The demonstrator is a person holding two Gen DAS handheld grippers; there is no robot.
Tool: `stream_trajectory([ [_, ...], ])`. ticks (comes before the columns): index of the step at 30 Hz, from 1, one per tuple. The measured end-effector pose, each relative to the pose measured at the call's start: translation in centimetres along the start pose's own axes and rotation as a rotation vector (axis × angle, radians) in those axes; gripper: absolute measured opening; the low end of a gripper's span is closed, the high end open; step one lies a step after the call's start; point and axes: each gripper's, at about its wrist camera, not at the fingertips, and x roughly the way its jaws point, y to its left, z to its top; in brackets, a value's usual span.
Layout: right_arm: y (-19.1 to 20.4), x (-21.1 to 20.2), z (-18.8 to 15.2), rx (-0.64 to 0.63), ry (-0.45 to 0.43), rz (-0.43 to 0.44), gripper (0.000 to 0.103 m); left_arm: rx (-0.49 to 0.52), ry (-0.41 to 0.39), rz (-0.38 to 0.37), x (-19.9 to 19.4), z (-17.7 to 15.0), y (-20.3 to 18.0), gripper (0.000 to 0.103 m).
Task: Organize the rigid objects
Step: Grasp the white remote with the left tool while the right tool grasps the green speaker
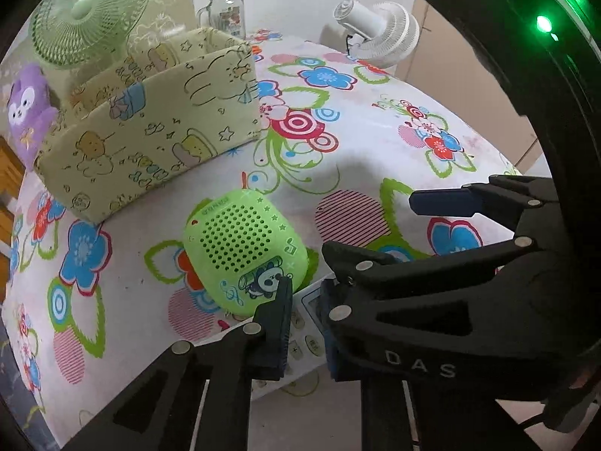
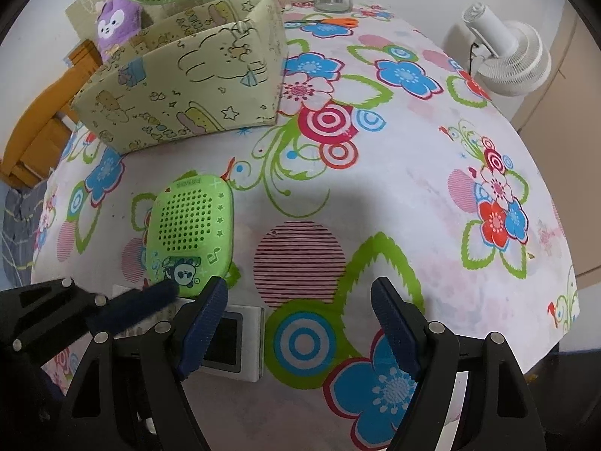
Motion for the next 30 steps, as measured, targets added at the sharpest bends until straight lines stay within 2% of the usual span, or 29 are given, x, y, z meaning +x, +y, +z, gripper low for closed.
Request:
stream_trajectory([
  [2,0.1,0.0,0.0,0.001,-0.001,0.002,0.081,-0.026,0.001,0.000,-0.2,-0.2,0.6,0.017],
  [5,0.2,0.1,-0.1,-0.011,0.002,0.001,0.081,-0.006,0.000,-0.009,-0.4,-0.7,0.9,0.040],
  [7,0.1,0.1,-0.2,-0.013,0.006,0.001,0.081,0.017,0.000,0.003,-0.4,-0.8,0.8,0.046],
  [9,0.0,0.1,-0.4,-0.010,0.007,0.001,0.081,0.051,0.005,-0.005,-0.3,-0.9,0.6,0.058],
  [11,-0.1,0.0,-0.5,-0.006,0.007,-0.001,0.081,0.091,0.007,-0.015,-0.2,-0.9,0.3,0.064],
  [14,-0.4,-0.3,-0.9,0.007,0.005,-0.009,0.081,0.123,0.006,-0.017,0.0,-0.9,0.2,0.068],
  [19,-1.4,-0.8,-1.5,0.055,0.008,-0.033,0.081,0.119,0.042,-0.067,0.3,-0.7,1.3,0.071],
  [23,-2.2,-0.9,-2.1,0.092,0.020,-0.068,0.081,0.183,0.054,-0.076,0.1,-1.0,1.2,0.073],
  [30,-2.1,0.0,-2.9,0.110,0.053,-0.081,0.081,0.261,0.068,-0.075,0.6,-1.2,0.1,0.077],
])
